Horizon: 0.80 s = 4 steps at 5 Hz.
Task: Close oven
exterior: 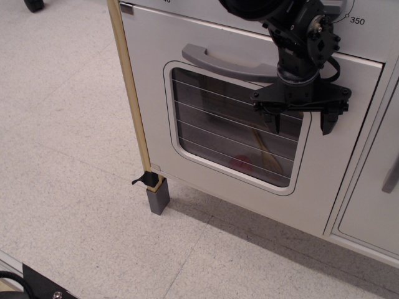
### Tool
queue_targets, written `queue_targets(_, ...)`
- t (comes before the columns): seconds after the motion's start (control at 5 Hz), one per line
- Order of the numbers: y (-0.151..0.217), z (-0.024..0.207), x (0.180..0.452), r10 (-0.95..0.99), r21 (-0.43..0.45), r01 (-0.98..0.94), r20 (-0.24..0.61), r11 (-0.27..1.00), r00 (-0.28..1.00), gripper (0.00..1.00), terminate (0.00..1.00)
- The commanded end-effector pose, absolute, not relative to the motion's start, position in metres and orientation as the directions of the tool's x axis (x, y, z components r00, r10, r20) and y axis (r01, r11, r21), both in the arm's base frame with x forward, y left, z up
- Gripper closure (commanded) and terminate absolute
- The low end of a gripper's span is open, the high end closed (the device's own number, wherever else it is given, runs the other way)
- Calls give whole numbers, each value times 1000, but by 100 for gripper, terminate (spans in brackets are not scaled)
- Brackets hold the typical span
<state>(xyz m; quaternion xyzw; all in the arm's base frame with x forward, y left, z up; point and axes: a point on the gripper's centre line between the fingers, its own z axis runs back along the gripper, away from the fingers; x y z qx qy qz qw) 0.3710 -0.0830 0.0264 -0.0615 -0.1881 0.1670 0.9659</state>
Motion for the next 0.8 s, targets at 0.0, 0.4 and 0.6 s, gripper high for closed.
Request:
queue_targets(0.0, -85, 43, 379, 333, -187, -280, 390, 942, 859, 0, 0)
queue_targets(0.4, -85, 43, 388, 355, -205, -297, 374, 933, 857, 0, 0)
queue_targets(0.6, -85, 43, 389, 355, -201, -299, 373, 933, 857, 0, 100)
